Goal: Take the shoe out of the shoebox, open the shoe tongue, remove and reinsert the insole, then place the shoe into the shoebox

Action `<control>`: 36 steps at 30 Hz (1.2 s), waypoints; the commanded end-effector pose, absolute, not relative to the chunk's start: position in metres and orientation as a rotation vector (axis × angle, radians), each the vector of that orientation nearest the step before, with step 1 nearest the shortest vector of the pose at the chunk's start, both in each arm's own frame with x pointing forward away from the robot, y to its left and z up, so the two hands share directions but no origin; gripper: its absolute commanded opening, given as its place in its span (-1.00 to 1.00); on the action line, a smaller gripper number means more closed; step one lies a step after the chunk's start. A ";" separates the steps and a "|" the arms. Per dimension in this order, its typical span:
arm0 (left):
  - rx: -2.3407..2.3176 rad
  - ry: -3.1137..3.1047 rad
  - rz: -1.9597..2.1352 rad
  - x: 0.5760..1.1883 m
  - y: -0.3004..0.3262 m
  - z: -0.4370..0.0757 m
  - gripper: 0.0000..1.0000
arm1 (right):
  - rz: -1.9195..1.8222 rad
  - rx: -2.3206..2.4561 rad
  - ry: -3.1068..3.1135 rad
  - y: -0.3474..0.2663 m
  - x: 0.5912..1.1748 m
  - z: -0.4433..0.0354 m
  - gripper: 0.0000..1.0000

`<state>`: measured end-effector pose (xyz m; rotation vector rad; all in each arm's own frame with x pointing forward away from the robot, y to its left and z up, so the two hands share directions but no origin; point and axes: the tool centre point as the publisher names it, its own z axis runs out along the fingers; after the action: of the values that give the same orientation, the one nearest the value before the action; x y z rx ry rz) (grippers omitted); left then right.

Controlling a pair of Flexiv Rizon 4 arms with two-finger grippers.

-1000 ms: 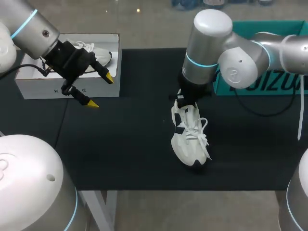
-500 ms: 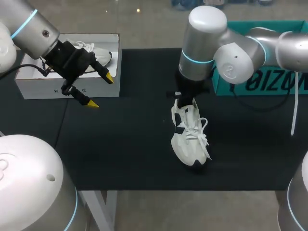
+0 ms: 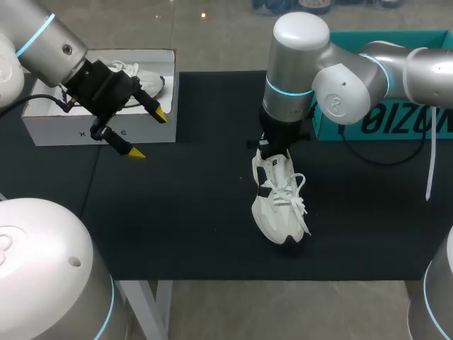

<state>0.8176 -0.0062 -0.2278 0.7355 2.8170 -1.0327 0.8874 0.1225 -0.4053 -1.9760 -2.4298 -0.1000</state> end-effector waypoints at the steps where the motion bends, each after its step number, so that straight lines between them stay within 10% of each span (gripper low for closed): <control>1: 0.736 2.820 -1.028 0.818 -0.006 -0.228 1.00 | -0.086 -1.967 -2.424 0.126 0.892 -0.421 -1.00; 32: 0.736 2.820 -1.028 0.818 -0.006 -0.228 1.00 | -0.022 -1.984 -2.381 0.118 0.868 -0.376 -1.00; 35: 0.736 2.820 -1.028 0.818 -0.006 -0.228 1.00 | -0.009 -1.973 -2.367 0.123 0.865 -0.385 -0.02; 36: 0.736 2.820 -1.028 0.818 -0.006 -0.228 1.00 | -0.009 -1.971 -2.367 0.124 0.865 -0.386 -0.02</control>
<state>0.8177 -0.0061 -0.2278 0.7354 2.8170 -1.0326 0.8615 0.1192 -0.3766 -1.9763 -2.3705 -0.0116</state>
